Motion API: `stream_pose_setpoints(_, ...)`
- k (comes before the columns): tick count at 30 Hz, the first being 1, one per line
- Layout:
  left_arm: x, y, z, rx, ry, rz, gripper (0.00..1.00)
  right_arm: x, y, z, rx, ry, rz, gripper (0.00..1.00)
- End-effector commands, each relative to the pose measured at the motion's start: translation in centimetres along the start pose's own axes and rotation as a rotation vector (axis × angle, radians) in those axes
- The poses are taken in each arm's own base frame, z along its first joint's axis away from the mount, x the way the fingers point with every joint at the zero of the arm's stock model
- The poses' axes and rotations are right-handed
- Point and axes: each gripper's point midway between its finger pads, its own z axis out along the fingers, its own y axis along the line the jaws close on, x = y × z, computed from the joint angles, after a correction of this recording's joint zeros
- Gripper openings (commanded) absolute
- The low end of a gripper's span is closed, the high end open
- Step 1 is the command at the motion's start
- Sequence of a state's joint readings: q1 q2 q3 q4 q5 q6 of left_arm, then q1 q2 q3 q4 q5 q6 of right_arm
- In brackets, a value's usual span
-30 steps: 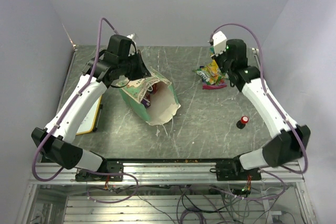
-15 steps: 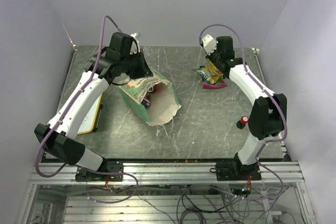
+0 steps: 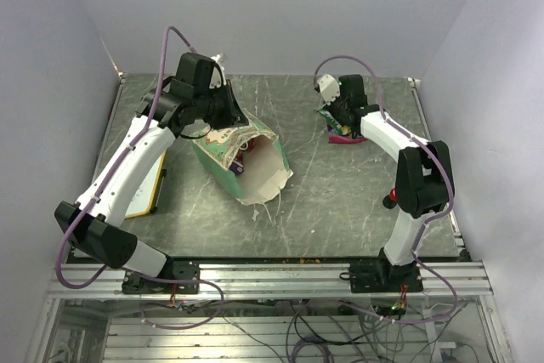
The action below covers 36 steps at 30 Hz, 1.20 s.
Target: Take the snacks out of the paper bag
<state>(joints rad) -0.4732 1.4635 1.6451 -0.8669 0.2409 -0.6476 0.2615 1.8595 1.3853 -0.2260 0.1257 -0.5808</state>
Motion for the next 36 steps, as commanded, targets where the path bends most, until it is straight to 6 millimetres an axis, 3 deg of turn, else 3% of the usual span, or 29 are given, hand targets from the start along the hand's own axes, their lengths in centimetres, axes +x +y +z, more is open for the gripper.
stream_pose_setpoints(1, 0.1, -0.6, -1.4, 0.025, -0.010, -0.012, 0.07, 1.2, 3.3, 0.6, -0.080, -0.001, 0.064, 0.00)
stream_pose_setpoints(8, 0.5, -0.6, -1.5, 0.027, 0.006, -0.016, 0.07, 3.5, 4.8, 1.5, -0.098, 0.056, 0.084, 0.00)
stream_pose_setpoints(12, 0.1, -0.8, -1.8, 0.035, -0.009, 0.002, 0.07, 2.2, 4.3, 1.0, -0.092, 0.018, 0.108, 0.00)
stream_pose_setpoints(13, 0.0, -1.0, -1.8, 0.040, -0.012, 0.007, 0.07, 1.5, 3.8, 0.6, -0.086, 0.002, 0.119, 0.06)
stream_pose_setpoints(19, -0.1, -1.1, -1.6, 0.056, -0.007, 0.034, 0.07, -2.2, 1.8, -3.8, -0.084, -0.101, 0.184, 0.35)
stream_pose_setpoints(23, 0.1, -1.4, -1.8, 0.073, -0.007, 0.046, 0.07, -3.0, 2.0, -7.5, -0.111, -0.161, 0.233, 0.43)
stream_pose_setpoints(30, 1.4, -1.0, -1.1, 0.095, 0.044, 0.040, 0.07, -5.3, 8.0, -13.4, -0.337, -0.365, 0.385, 0.45)
stream_pose_setpoints(36, 1.8, -1.2, -1.2, 0.122, 0.032, 0.005, 0.07, -8.8, 16.3, -21.0, -0.517, -0.615, 0.235, 0.45)
